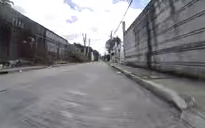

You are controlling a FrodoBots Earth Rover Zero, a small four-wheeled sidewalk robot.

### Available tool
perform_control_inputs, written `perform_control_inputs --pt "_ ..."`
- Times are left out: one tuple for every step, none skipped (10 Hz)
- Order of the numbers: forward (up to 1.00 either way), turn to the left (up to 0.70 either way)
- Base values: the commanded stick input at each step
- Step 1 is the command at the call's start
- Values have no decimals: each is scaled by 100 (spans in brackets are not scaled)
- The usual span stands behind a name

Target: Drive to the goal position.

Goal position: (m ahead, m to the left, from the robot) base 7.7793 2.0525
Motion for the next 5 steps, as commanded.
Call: perform_control_inputs --pt "100 -34" --pt "100 -4" --pt "100 0" --pt "100 0" --pt "100 0"
